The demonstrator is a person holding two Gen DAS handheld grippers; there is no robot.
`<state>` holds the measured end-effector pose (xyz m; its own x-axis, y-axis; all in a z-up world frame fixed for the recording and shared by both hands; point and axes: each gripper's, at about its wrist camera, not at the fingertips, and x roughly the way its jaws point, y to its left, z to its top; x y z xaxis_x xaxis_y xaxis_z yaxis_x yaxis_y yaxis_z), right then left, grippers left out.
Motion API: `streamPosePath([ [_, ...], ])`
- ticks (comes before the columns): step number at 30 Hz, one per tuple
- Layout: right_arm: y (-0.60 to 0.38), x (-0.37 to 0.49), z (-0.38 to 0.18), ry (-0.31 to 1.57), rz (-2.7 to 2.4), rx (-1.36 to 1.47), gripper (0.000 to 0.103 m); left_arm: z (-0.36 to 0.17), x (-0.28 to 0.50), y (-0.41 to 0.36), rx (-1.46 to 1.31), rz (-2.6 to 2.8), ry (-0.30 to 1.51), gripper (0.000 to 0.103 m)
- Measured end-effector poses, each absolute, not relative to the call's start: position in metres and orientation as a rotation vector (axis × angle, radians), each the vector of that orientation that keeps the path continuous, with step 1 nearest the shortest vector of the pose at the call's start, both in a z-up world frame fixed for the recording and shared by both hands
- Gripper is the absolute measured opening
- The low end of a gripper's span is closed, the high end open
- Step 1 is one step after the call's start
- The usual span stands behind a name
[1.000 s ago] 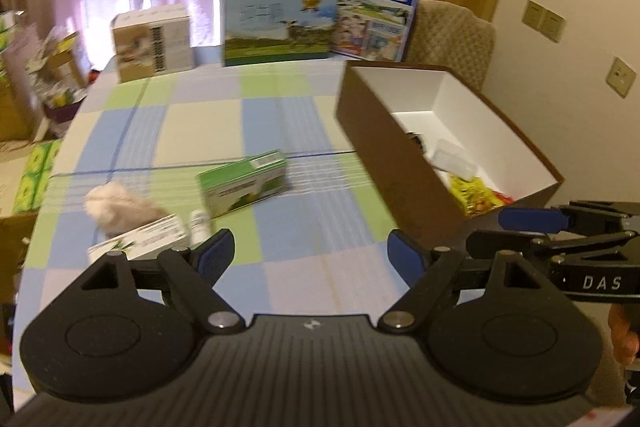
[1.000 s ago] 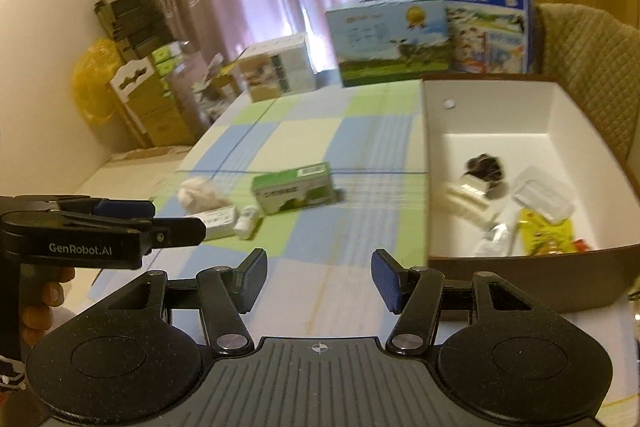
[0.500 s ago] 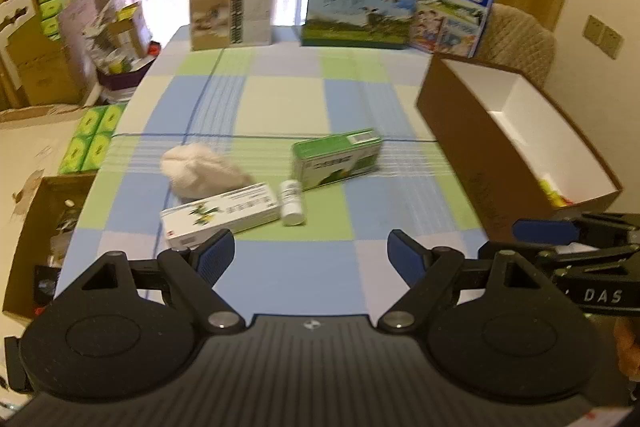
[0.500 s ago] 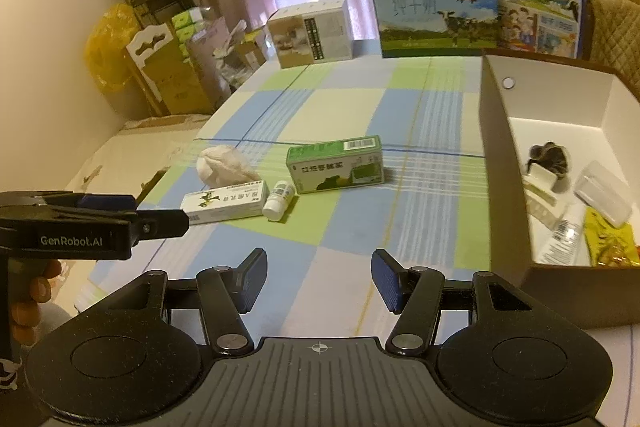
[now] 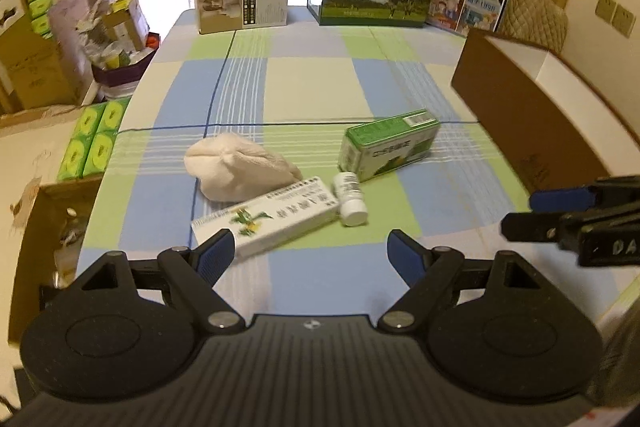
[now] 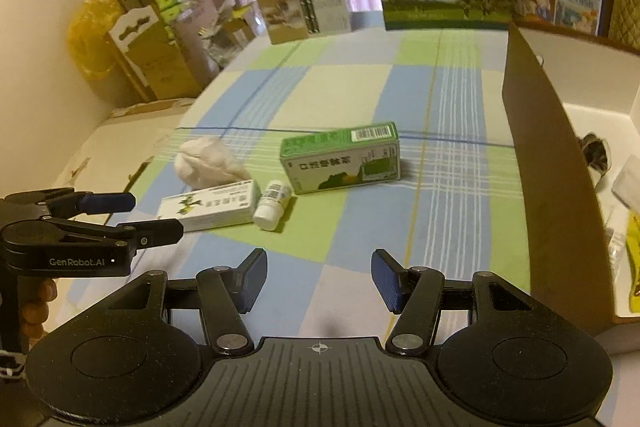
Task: Organize objects
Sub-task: 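Move the left tool toward the white-green cream box while the right tool approaches the white pill bottle, then grasp the white-green cream box upright with the left tool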
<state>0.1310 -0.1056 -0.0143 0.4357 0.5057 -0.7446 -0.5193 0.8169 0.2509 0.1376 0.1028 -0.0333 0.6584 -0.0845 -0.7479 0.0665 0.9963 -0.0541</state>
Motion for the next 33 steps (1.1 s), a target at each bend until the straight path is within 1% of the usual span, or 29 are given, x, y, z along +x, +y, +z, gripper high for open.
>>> streamPosePath([
  [8, -0.115, 0.147, -0.044, 0.968, 0.599, 0.017, 0.055, -0.064, 0.180, 0.113, 0.080, -0.164, 0.859, 0.081],
  [13, -0.124, 0.156, -0.053, 0.990, 0.576, 0.054, 0.055, -0.082, 0.197, 0.121, 0.075, -0.176, 0.892, 0.080],
  [23, -0.123, 0.157, -0.057, 1.002, 0.585, 0.056, 0.055, -0.089, 0.192, 0.116, 0.139, -0.209, 0.903, 0.073],
  [25, -0.123, 0.157, -0.059, 1.007, 0.583, 0.054, 0.055, -0.090, 0.196, 0.116, 0.172, -0.182, 0.893, 0.070],
  [30, -0.125, 0.157, -0.061, 1.013, 0.571, 0.053, 0.055, -0.096, 0.208, 0.124, 0.149, -0.188, 0.906, 0.069],
  [33, -0.125, 0.157, -0.061, 1.019, 0.572, 0.061, 0.055, -0.099, 0.204, 0.123, 0.158, -0.218, 0.932, 0.065],
])
